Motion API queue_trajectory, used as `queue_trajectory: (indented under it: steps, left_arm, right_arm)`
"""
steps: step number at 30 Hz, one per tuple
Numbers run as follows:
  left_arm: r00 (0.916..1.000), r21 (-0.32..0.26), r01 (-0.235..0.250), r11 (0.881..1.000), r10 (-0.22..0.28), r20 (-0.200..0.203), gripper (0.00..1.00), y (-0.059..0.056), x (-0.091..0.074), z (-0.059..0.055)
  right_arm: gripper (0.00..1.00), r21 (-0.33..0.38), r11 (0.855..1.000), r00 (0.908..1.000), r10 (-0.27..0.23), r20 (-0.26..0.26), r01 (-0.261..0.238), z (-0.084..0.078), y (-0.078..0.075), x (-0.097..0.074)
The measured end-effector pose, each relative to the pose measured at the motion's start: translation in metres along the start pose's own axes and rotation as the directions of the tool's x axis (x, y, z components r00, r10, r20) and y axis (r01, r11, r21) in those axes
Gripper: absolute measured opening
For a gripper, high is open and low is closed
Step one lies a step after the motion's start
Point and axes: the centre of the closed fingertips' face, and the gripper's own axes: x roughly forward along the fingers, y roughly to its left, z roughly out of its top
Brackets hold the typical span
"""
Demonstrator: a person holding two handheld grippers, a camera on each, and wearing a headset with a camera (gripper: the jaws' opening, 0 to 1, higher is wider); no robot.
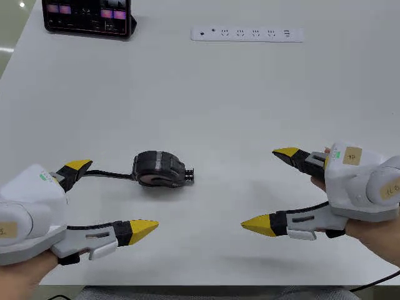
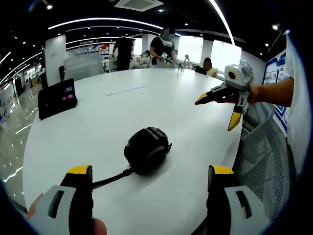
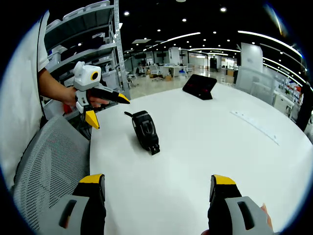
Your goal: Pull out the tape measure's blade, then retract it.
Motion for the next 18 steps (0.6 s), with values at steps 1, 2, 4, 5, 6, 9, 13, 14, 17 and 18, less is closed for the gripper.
queue_trajectory:
  steps: [1, 2, 4, 5, 6, 9, 13, 14, 17, 18]
  left_arm:
    - [1.0000, 0.003, 0.004, 1.000, -0.004, 0.001, 0.97, -0.001, 0.000, 0.000]
    - [1.0000, 0.007, 0.006, 1.000, -0.006, 0.000, 0.97, -0.001, 0.000, 0.000]
    - [0.9999, 0.015, 0.015, 1.000, -0.015, -0.002, 0.98, -0.002, -0.001, -0.002]
    - [0.9998, 0.017, 0.022, 1.000, -0.021, -0.003, 0.98, -0.003, -0.002, -0.003]
    - [0.9997, 0.019, 0.023, 1.000, -0.023, -0.001, 0.98, -0.004, -0.002, -0.003]
    - [0.9993, 0.025, 0.036, 0.999, -0.036, 0.006, 0.99, -0.005, -0.004, -0.004]
    - [0.9987, 0.033, 0.049, 0.998, -0.049, 0.015, 0.99, -0.006, -0.005, -0.004]
    - [0.9983, 0.033, 0.054, 0.998, -0.055, 0.019, 0.99, -0.006, -0.006, -0.004]
    - [0.9974, 0.028, 0.066, 0.997, -0.067, 0.026, 0.99, -0.007, -0.006, -0.005]
    - [0.9973, 0.028, 0.069, 0.997, -0.070, 0.021, 0.99, -0.008, -0.006, -0.007]
  right_arm:
    - [0.88, 0.001, 1.000, 1.0000, -0.002, -0.001, 0.002, -0.001, 0.000, -0.001]
    - [0.88, 0.001, 1.000, 1.0000, -0.003, -0.002, 0.003, -0.002, 0.001, -0.002]
    - [0.89, -0.001, 1.000, 0.9999, -0.011, -0.001, 0.011, -0.003, 0.001, -0.005]
    - [0.89, 0.001, 1.000, 0.9999, -0.016, 0.000, 0.016, -0.004, 0.000, -0.007]
    - [0.89, 0.001, 1.000, 0.9997, -0.023, 0.004, 0.023, -0.004, 0.000, -0.008]
    - [0.89, 0.006, 0.999, 0.9992, -0.039, 0.011, 0.039, -0.006, -0.001, -0.011]
    - [0.90, 0.011, 0.998, 0.9982, -0.056, 0.018, 0.056, -0.009, 0.000, -0.015]
    - [0.90, 0.013, 0.998, 0.9983, -0.056, 0.018, 0.056, -0.010, 0.000, -0.016]
    - [0.90, 0.014, 0.998, 0.9977, -0.063, 0.026, 0.062, -0.011, 0.002, -0.017]
    - [0.90, 0.018, 0.998, 0.9975, -0.063, 0.031, 0.063, -0.011, 0.002, -0.018]
